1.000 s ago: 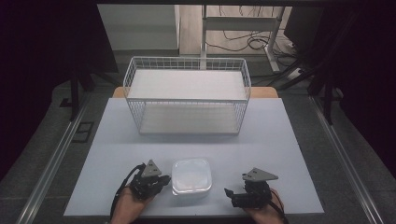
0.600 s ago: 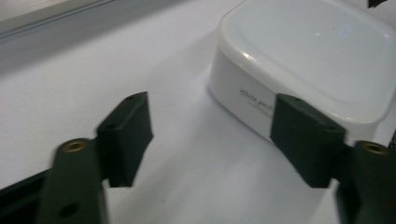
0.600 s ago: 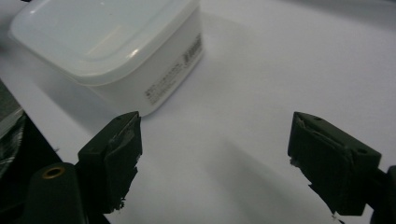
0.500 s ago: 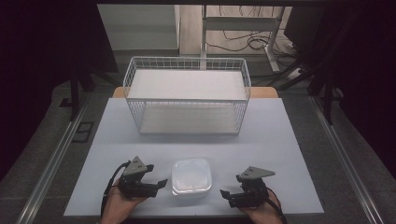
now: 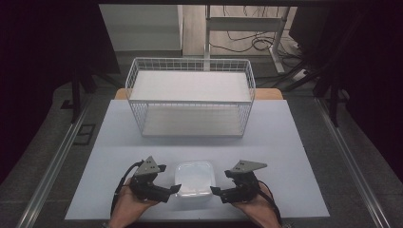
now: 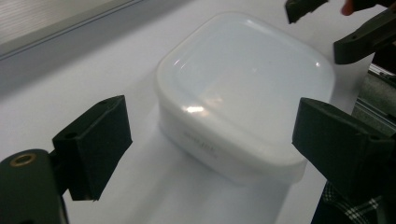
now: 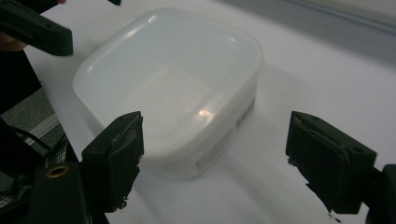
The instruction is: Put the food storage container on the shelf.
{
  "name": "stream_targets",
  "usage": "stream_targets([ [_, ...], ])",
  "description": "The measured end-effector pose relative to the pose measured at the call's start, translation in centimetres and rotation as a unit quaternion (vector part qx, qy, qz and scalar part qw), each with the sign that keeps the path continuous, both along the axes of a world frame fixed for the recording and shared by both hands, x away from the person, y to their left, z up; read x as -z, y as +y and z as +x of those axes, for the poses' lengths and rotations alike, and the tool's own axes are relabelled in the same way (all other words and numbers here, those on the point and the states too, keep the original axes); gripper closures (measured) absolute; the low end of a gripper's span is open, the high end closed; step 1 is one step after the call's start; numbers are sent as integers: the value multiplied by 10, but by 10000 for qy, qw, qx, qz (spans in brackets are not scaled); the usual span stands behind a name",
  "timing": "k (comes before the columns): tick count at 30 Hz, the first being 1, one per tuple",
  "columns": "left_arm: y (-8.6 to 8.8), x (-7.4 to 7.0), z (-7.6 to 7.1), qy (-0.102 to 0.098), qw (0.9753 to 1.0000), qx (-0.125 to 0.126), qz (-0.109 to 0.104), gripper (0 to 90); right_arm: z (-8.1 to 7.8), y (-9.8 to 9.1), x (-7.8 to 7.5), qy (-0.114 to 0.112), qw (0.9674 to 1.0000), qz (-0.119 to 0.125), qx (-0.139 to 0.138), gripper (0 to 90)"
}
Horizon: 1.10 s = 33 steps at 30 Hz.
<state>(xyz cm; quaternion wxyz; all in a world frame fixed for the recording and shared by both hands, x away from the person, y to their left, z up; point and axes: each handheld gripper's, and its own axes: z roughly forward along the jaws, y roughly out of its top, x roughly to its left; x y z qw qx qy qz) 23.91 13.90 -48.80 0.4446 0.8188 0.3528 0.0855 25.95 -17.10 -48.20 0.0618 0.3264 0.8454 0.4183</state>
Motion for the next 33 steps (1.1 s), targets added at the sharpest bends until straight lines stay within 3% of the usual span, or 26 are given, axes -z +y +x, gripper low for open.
stream_targets([
  [5, -12, 5, 10, 132, 9999, 38, 11, 82, 13, 13, 0, 105, 9999, 34, -47, 192],
  [8, -15, 16, 14, 345, 9994, 87, 20, 67, 23, 23, 5, 381, 9992, 42, -140, 154],
  [9, -14, 18, 14, 475, 9987, 119, -137, 64, 25, 26, 8, 471, 9987, 32, -168, 143],
  [16, -13, 23, 6, 893, 9948, 259, -415, 117, 21, 26, 12, 832, 9960, 180, -268, 156],
  [18, -10, 23, 2, 994, 9934, 289, -490, 192, 17, 23, 12, 945, 9951, 207, -216, 182],
  [20, -1, 22, -1, 1033, 9921, 328, -635, 279, 14, 18, 11, 1031, 9942, 259, -176, 251],
  [22, 3, 18, -3, 963, 9929, 179, -674, 387, 13, 13, 8, 1018, 9942, 324, -88, 363],
  [23, 3, 18, -3, 963, 9929, 179, -674, 444, 13, 13, 8, 1018, 9942, 324, -88, 363],
  [24, 3, 16, -3, 989, 9928, 146, -665, 480, 12, 9, 2, 857, 9959, 291, 39, 484],
  [26, 4, 15, -4, 984, 9926, 79, -704, 531, 12, 6, -1, 967, 9948, 304, 119, 552],
  [27, 6, 14, -4, 1019, 9914, -22, -819, 569, 11, 4, -2, 1035, 9937, 387, 198, 598],
  [29, 6, 12, -5, 957, 9914, -135, -884, 631, 10, -1, -4, 1095, 9919, 558, 330, 656],
  [31, 7, 11, -4, 926, 9909, -253, -946, 667, 9, -1, -6, 1030, 9921, 573, 438, 681],
  [33, 11, 11, -2, 943, 9882, -340, -1162, 732, 8, -2, -6, 950, 9915, 685, 565, 735],
])
